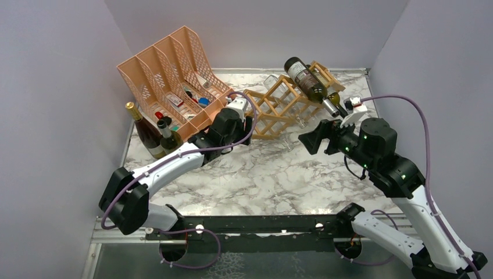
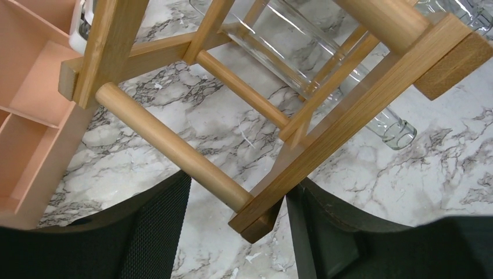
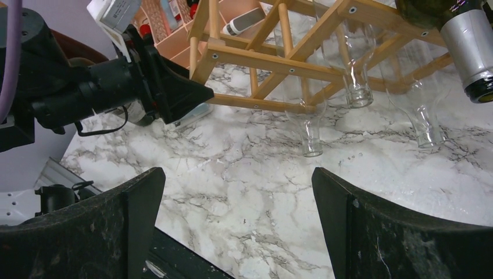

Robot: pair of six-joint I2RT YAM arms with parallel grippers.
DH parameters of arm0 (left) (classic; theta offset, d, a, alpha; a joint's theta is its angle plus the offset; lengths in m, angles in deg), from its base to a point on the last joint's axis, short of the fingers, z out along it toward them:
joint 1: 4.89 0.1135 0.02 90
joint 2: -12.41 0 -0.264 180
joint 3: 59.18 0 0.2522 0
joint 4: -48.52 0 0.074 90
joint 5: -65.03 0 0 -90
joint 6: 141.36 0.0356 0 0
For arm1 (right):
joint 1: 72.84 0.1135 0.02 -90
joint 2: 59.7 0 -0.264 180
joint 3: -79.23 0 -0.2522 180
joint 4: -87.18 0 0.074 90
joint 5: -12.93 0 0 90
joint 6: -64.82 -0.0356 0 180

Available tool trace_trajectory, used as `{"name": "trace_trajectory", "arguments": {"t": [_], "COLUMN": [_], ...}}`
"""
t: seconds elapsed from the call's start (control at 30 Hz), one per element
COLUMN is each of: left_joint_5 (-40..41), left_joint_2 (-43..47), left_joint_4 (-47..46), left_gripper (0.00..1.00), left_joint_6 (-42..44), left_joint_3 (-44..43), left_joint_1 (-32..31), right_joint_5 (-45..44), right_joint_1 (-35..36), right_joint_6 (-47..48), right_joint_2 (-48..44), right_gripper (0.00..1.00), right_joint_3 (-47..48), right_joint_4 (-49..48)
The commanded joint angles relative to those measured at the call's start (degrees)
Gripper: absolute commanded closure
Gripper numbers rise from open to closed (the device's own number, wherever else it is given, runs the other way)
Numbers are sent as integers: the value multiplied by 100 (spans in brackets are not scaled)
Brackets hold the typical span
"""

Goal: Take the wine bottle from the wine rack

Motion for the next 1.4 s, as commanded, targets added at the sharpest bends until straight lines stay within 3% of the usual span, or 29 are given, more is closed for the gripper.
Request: {"name": "trace_trajectory", "arguments": {"t": [0.0,0.27,0.5,0.57,0.7,0.8,1.07,1.37], "left_joint_5": [324,867,647,605,604,517,-474,-2185], "left_joint_2": [-161,-462,-777,-813,-857,-758,376,1077], "left_joint_4": [-186,-333,-314,-293,-65,196,409,427], "left_gripper": [37,37,37,33,14,5,1,1], "left_joint_6": [77,475,387,456,551,534,600,931], "left_joint_3": [-54,-227,-457,-524,-774,-814,-331,-1104], "left_joint_1": [46,173,583,616,685,694,695,697], "right_joint_5": [28,98,-85,-122,-139,-109,-535,-2031], "right_joint_1": [10,8,10,10,10,10,7,10], "right_joint_6": [9,-147,-66,-24,-45,-112,55,760], "right_joint_2": [-149,-227,-116,-43,-9,-7,249,1411], "right_gripper": [0,0,0,0,0,0,0,0], "right_joint_3": [-84,-237,-374,-357,-401,-424,-258,925], "right_joint_4": [-87,-82,-44,44,77,42,-9,198]}}
